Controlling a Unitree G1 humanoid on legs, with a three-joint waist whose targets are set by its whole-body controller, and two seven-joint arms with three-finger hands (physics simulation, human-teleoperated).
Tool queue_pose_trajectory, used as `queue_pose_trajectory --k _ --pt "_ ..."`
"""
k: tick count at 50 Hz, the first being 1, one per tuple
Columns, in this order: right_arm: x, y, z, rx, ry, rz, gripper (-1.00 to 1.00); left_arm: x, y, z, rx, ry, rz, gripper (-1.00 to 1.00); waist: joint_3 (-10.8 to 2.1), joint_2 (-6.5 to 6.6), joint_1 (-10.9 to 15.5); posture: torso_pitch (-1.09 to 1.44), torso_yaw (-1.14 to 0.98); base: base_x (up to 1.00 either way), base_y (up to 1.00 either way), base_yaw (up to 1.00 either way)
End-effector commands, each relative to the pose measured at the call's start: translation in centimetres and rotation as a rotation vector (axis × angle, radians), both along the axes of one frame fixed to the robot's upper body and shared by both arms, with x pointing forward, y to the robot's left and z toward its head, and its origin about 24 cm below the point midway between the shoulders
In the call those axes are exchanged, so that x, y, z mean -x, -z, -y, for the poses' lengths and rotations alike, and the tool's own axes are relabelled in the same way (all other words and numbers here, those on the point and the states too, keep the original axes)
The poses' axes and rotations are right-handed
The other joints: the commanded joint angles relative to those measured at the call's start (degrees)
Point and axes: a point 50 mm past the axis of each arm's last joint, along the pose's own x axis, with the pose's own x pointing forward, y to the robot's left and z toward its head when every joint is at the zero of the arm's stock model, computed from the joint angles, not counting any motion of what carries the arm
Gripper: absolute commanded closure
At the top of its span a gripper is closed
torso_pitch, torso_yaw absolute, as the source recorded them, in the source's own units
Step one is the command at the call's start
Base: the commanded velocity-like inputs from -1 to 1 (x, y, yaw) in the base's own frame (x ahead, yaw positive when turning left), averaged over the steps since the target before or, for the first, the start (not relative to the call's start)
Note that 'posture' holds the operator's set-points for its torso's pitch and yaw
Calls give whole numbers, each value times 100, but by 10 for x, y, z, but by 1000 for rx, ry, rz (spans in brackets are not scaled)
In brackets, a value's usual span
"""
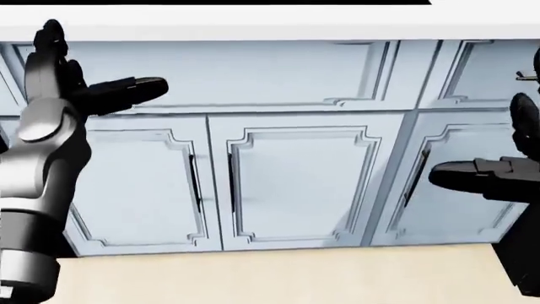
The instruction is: Turn the sink spout to the right.
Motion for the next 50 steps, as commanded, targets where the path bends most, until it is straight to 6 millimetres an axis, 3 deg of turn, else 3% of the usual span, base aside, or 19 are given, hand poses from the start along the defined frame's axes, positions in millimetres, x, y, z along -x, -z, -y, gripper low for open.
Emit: queue_pose_trajectory --k 1,4,13,16,23,24,25,30,33,36,37,40,42,44,46,50 --pt "-4 -22 -2 23 -25 23 -100 -5 -35 1 -18 1 118 -100 -127 -7 13 0 0 0 0 0" --pt "-13 -39 1 52 -25 9 -100 -10 -44 4 -32 13 111 -100 -104 -25 12 0 0 0 0 0" --pt "-25 -95 24 67 -7 -5 -100 -21 -114 11 -34 -1 116 -100 -14 -104 47 0 0 0 0 0" --pt "-30 -106 30 72 -4 -18 -100 -21 -119 11 -33 -10 115 -100 12 -117 39 0 0 0 0 0" --pt "-50 -102 46 92 16 -68 -100 -20 -128 10 -35 -28 117 -100 34 -128 29 0 0 1 0 0" --pt "-52 -103 46 93 15 -69 -100 -20 -129 9 -35 -29 119 -100 -73 -115 27 0 0 5 0 0" --pt "-54 -110 45 96 11 -70 -100 -20 -130 9 -35 -30 120 -100 -54 -82 38 0 0 7 0 0" --pt "-63 -107 42 103 1 -77 -100 -19 -133 8 -42 -36 128 -100 49 52 38 0 0 12 0 0" --pt "-67 -115 43 105 4 -81 -100 -19 -136 7 -42 -39 134 -100 35 69 25 0 0 13 0 0" --pt "-76 -115 41 127 -7 -80 -100 -19 -133 8 -47 -40 132 -100 32 -18 32 0 0 13 0 0" --pt "-80 -106 43 128 -9 -84 -100 -19 -133 8 -47 -42 131 -100 45 -53 35 0 0 13 0 0" --pt "-94 -101 45 152 -17 -103 -100 -19 -133 8 -48 -42 132 -100 67 -267 31 0 0 13 0 0" --pt "-103 -95 44 167 -35 -125 -100 -19 -133 8 -47 -42 131 -100 -14 -164 31 0 0 14 0 0" --pt "-111 -91 40 192 -59 -135 -100 -19 -132 7 -46 -45 131 -100 -45 -207 61 0 0 13 0 0" --pt "-115 -91 37 200 -73 -130 -100 -19 -132 6 -45 -46 131 -100 -85 -163 69 0 0 12 0 0" --pt "-117 -93 36 206 -80 -118 -100 -19 -132 3 -44 -53 131 -100 -5 21 42 0 0 13 0 0"
